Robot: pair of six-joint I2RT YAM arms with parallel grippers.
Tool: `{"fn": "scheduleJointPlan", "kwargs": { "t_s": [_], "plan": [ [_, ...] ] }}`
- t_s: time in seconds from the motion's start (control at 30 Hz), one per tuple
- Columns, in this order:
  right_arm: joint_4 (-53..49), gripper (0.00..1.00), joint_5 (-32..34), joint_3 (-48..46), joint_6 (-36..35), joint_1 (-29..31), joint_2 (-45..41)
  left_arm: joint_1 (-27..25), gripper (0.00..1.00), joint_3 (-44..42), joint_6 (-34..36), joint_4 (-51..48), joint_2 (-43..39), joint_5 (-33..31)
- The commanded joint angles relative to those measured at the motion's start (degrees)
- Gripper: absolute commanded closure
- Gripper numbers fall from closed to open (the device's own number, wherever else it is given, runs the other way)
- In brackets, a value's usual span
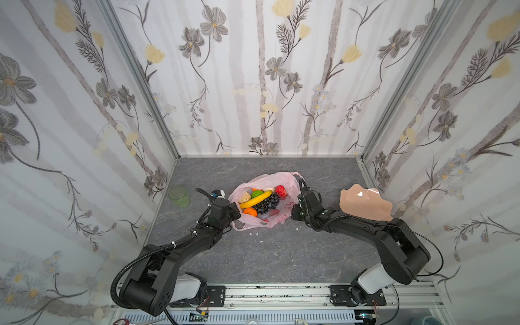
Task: Take the fake fruits out of the plastic bag
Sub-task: 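Release the bag handle with the right gripper and move to the peach bowl, then grasp the rim of the peach wavy bowl with the right gripper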
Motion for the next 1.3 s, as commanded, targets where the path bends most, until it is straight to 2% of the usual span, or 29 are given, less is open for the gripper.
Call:
{"fn": "scheduleJointPlan", "kwargs": {
  "t_s": [0.0, 0.1, 0.17, 0.23, 0.33, 0.53, 0.67, 0.8, 0.93, 1.03, 1.27],
  "plan": [
    [-3.1, 0.55, 1.3, 1.2, -1.9, 0.0, -2.9, 0.0, 1.00, -0.4, -1.0, 1.7, -0.8, -1.1],
    [-7.8, 0.36, 2.9, 2.6, -5.1, -0.6, -7.7, 0.0, 1.00, -0.4, -1.2, 1.8, -0.9, -0.9],
    [-10.9, 0.27, 3.0, 3.3, -7.5, -1.5, -10.7, 0.0, 1.00, -0.3, -0.9, 1.9, -0.6, -0.9],
    [-13.0, 0.21, 2.9, 3.3, -10.2, -2.3, -14.1, 0.0, 1.00, -0.9, 0.0, 3.0, -0.3, -1.5],
    [-16.5, 0.14, 6.2, 2.5, -11.9, -5.3, -19.3, 0.3, 1.00, -0.9, 0.5, 4.0, 0.9, -1.9],
    [-21.5, 0.01, 10.8, 1.4, -13.5, -17.6, -25.4, 0.0, 1.00, -1.4, -0.1, 4.3, -0.7, -1.1],
    [-22.6, 0.00, 9.7, 1.8, -13.5, -26.3, -24.2, 0.0, 1.00, -1.3, -0.3, 4.3, -0.5, -0.5],
    [-22.4, 0.00, 8.0, 2.4, -13.7, -32.0, -19.9, 0.0, 1.00, -1.2, -0.2, 4.3, -0.5, -0.2],
    [-21.0, 0.00, 6.9, 2.8, -14.3, -35.5, -14.3, 0.0, 0.97, -1.2, 0.1, 4.2, -0.9, -0.2],
    [-19.6, 0.00, 0.8, 2.4, -14.4, -38.6, -11.3, 0.0, 0.92, -1.2, 0.3, 4.2, -0.8, -0.4],
    [-16.1, 0.00, -5.4, 0.7, -13.9, -40.2, -8.5, 0.0, 0.85, -1.1, 0.2, 4.3, -0.4, -0.3]
  ]
}}
